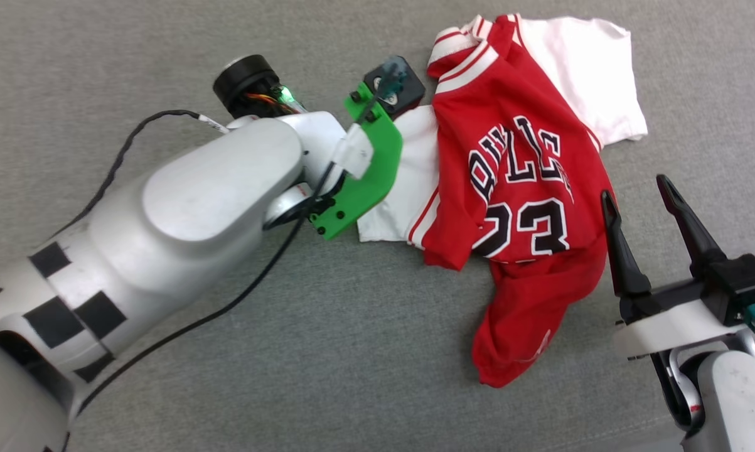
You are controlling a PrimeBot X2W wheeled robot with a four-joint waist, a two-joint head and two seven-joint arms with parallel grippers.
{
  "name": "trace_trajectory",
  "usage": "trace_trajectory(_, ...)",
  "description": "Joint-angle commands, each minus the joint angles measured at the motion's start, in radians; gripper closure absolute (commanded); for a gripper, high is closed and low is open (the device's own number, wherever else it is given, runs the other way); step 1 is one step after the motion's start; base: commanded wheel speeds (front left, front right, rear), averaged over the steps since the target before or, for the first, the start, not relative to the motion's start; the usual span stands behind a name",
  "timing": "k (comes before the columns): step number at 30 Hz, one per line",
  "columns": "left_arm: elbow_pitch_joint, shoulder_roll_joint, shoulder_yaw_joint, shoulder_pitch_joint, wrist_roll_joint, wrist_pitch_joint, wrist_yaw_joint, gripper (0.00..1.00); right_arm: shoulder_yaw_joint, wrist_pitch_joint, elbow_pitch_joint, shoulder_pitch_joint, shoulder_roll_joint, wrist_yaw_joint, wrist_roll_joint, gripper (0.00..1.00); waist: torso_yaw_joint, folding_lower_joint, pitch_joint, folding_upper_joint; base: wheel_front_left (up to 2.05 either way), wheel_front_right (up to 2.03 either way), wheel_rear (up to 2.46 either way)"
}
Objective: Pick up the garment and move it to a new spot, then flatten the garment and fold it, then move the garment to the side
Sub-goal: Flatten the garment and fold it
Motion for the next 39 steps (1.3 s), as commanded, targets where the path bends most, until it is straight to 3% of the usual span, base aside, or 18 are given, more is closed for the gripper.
trace_trajectory(1,-0.005,0.031,0.002,0.008,-0.018,-0.034,-0.003,1.00,-0.006,-0.009,0.003,0.021,-0.005,-0.001,-0.010,0.00,0.071,-0.0001,-0.079,0.0036,0.00,0.00,0.00)
trace_trajectory(12,0.033,0.220,0.041,0.085,-0.132,-0.175,0.003,1.00,-0.033,-0.003,0.005,0.100,-0.019,-0.001,-0.014,0.00,0.165,-0.0001,-0.166,0.0036,0.00,0.00,0.00)
trace_trajectory(21,0.098,0.348,0.083,0.214,-0.218,-0.229,0.054,1.00,-0.045,0.019,-0.011,0.124,-0.031,-0.001,-0.013,0.00,0.194,-0.0001,-0.177,0.0036,0.00,0.00,0.00)
trace_trajectory(27,0.151,0.378,0.091,0.269,-0.242,-0.261,0.073,1.00,-0.040,0.029,-0.009,0.122,-0.039,-0.001,-0.007,0.00,0.191,-0.0001,-0.163,0.0036,0.00,0.00,0.00)
trace_trajectory(35,0.247,0.320,0.096,0.337,-0.273,-0.325,0.076,1.00,-0.042,0.050,-0.010,0.112,-0.052,-0.001,0.003,0.00,0.185,-0.0001,-0.157,0.0036,0.00,0.00,0.00)
trace_trajectory(36,0.259,0.310,0.098,0.344,-0.275,-0.341,0.074,0.42,-0.045,0.054,-0.012,0.111,-0.053,-0.001,0.006,0.00,0.187,-0.0001,-0.161,0.0036,0.00,0.00,0.00)
trace_trajectory(37,0.268,0.302,0.100,0.349,-0.275,-0.355,0.073,0.00,-0.049,0.057,-0.014,0.110,-0.055,-0.001,0.008,0.00,0.189,-0.0001,-0.164,0.0036,0.00,0.00,0.00)
trace_trajectory(39,0.283,0.288,0.100,0.359,-0.269,-0.389,0.070,0.00,-0.058,0.064,-0.020,0.109,-0.059,-0.001,0.014,0.00,0.194,-0.0001,-0.174,0.0036,0.00,0.00,0.00)
